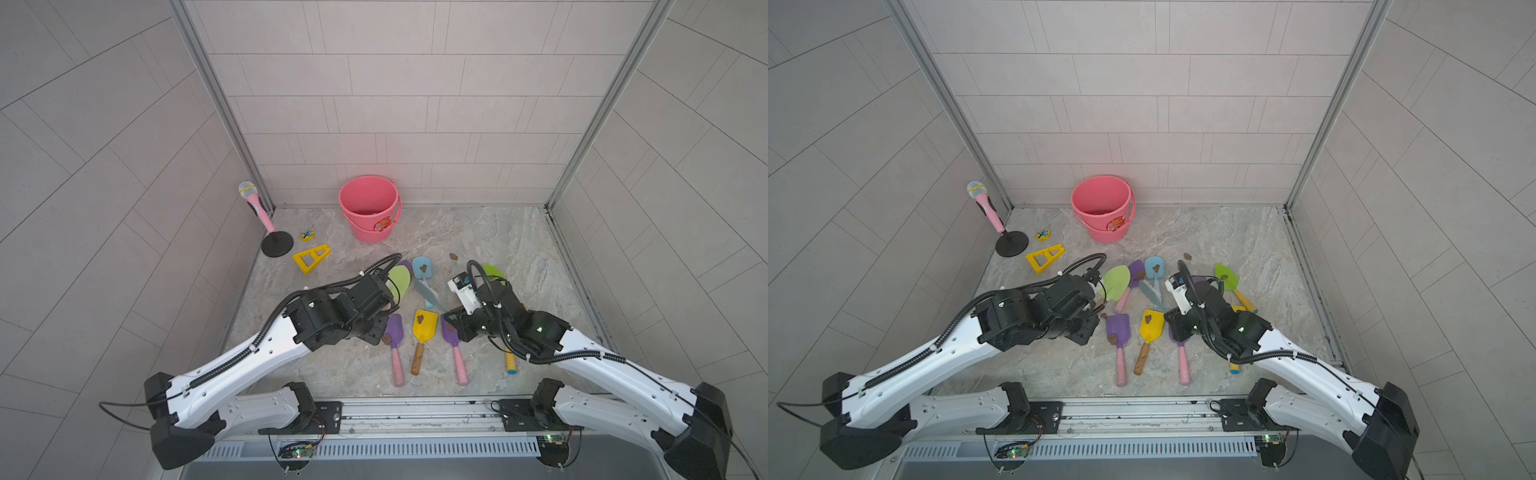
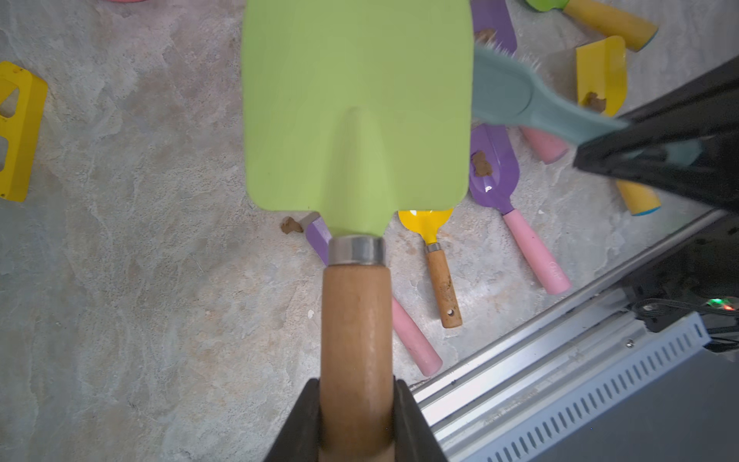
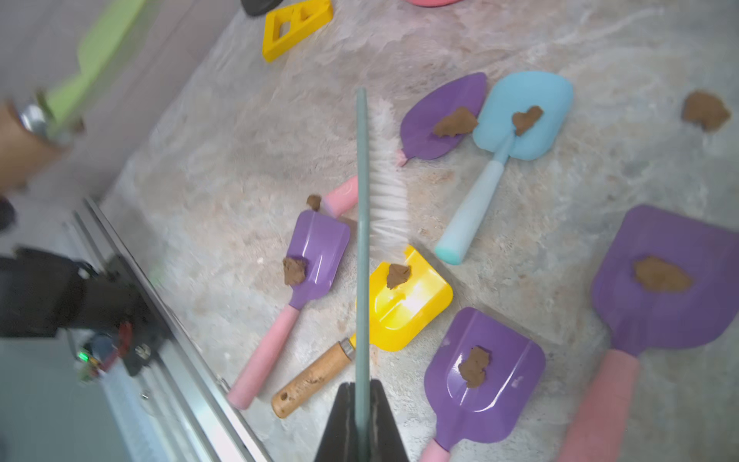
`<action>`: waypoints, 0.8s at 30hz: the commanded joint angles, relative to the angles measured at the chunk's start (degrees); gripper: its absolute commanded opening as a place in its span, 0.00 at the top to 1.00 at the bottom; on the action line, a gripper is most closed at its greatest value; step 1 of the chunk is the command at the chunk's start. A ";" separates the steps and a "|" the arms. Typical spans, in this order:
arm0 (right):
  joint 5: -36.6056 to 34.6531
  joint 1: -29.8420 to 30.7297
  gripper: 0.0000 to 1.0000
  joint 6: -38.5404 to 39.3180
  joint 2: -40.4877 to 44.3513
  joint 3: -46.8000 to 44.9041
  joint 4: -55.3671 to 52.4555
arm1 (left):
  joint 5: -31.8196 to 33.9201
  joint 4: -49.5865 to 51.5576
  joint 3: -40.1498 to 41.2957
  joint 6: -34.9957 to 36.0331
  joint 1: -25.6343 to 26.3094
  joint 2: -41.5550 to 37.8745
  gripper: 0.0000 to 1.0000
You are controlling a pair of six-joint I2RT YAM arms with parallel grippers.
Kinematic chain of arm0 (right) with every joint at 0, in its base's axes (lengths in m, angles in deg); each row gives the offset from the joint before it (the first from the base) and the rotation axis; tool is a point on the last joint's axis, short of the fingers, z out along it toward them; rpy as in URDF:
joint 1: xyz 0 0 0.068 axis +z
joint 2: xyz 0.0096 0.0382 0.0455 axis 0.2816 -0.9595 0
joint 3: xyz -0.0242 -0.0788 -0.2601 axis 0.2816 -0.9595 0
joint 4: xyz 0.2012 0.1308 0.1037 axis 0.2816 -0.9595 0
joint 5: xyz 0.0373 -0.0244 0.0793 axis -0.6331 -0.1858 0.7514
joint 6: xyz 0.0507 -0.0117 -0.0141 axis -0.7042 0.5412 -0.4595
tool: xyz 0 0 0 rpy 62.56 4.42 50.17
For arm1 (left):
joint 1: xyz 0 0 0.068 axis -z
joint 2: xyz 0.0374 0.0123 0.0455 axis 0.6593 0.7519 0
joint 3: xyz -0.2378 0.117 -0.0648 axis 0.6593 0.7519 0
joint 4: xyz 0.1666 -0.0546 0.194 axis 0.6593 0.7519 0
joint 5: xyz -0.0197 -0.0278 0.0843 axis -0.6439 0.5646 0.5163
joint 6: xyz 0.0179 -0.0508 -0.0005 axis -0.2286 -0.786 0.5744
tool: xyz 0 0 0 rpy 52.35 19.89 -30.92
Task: Brush the soil off the hand trowel and place it into the bucket
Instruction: Brush off the soil from the hand trowel.
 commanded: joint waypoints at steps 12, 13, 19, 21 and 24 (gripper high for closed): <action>-43.31 27.90 1.00 47.63 -11.55 4.38 7.52 | -12.12 8.61 0.81 1.79 -5.04 1.95 1.00; -44.78 28.42 1.00 49.35 -12.42 4.79 8.00 | -12.79 8.57 1.29 1.78 -5.04 2.09 1.00; -50.10 29.24 1.00 59.81 -14.85 4.88 14.04 | -14.20 9.72 3.03 1.93 -5.33 3.64 1.00; -51.18 29.23 1.00 62.23 -14.85 4.50 16.35 | -14.89 9.81 3.28 1.92 -5.50 3.84 1.00; -52.18 28.07 1.00 64.22 -14.79 3.79 18.25 | -16.21 9.77 3.24 1.95 -6.02 3.67 1.00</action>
